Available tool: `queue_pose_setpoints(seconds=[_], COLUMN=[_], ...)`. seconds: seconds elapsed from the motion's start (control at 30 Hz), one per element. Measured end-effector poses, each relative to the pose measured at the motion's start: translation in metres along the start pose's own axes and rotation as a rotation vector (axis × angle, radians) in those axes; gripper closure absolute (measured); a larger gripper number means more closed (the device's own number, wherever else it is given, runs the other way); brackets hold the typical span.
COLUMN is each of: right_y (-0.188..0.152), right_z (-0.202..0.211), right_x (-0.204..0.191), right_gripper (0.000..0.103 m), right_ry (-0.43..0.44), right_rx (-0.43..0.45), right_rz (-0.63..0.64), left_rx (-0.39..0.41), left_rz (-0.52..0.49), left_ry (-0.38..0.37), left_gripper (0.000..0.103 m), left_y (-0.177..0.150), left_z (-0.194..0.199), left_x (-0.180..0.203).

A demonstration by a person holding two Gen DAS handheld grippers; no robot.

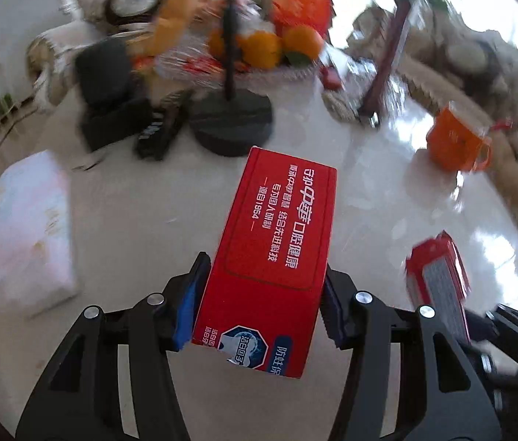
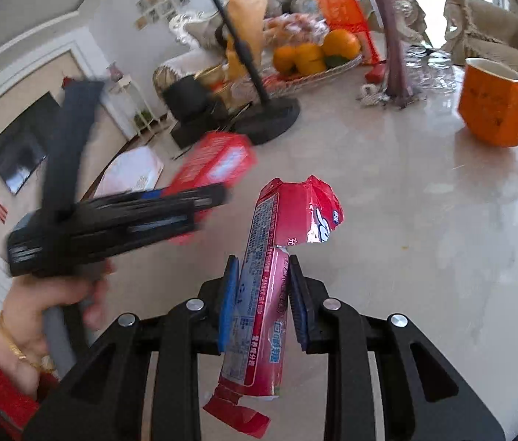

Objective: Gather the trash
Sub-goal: 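Carry both items to the wastebasket and open both tools to drop them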

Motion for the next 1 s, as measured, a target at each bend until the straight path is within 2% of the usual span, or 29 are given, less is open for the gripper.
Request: queue_pose_setpoints(seconds=[0.07,0.13,0.2,0.23,0.37,0.43,0.5,0.6,0.63,0.7,0.77,0.83,1.0], right_y=[0.002,-0.001,-0.015,-0.030,-0.085,-0.120,-0.153,-0.214,-0.240,-0.279,-0.324,-0.362,-0.419], right_z=[0.004,0.019,0.047,0.076,0.158,0.201,0.237,0.278,0.285,0.292,0.284,0.265,0.213], right_x=[0.001,-0.003,-0.009,-0.018,-0.033,-0.040,-0.048,-0.067,-0.072,-0.078,-0.080,-0.077,-0.060], right_gripper=[0.078,0.078,0.078,0.078,0.078,0.078,0.078,0.078,0.078,0.078,0.078,0.078,0.078], right_ry=[0.013,0.066,0.111,0.129,0.163,0.207,0.237,0.272,0.268,0.256,0.273,0.248,0.154], right_rx=[0.028,0.064,0.102,0.132,0.178,0.175,0.153,0.066,0.021,-0.047,-0.135,-0.223,-0.369], right_rz=[-0.018,-0.049,-0.060,-0.038,0.027,0.036,0.060,0.127,0.156,0.173,0.142,0.125,0.128], left_rx=[0.015,0.029,0.052,0.064,0.119,0.129,0.127,0.092,0.084,0.057,0.005,-0.051,-0.157], left_rz=[0.031,0.029,-0.003,-0.022,-0.053,-0.051,-0.032,-0.001,-0.005,-0.014,0.005,0.026,0.046], left_ry=[-0.010,-0.010,-0.003,-0.005,-0.046,-0.069,-0.087,-0.125,-0.109,-0.079,-0.077,-0.058,0.010], left_gripper=[0.049,0.049,0.049,0.049,0.049,0.049,0.049,0.049,0.049,0.049,0.049,0.049,0.049], left_y=[-0.012,-0.030,-0.053,-0.067,-0.150,-0.206,-0.259,-0.338,-0.370,-0.413,-0.456,-0.493,-0.546], left_z=[0.031,0.065,0.099,0.116,0.197,0.232,0.256,0.278,0.282,0.279,0.267,0.246,0.187], left_x=[-0.009,-0.010,-0.006,-0.003,0.016,0.027,0.034,0.049,0.054,0.061,0.067,0.067,0.063])
Point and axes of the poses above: each gripper's, at about its wrist camera, not at the fingertips, and z roughly against the way its jaws point, x to its right, y to its top, the point moved 10 cm from there along -z, roughly the way its jaws point, and after that the axes turned 11 degrees about z, right-handed, at the moved point
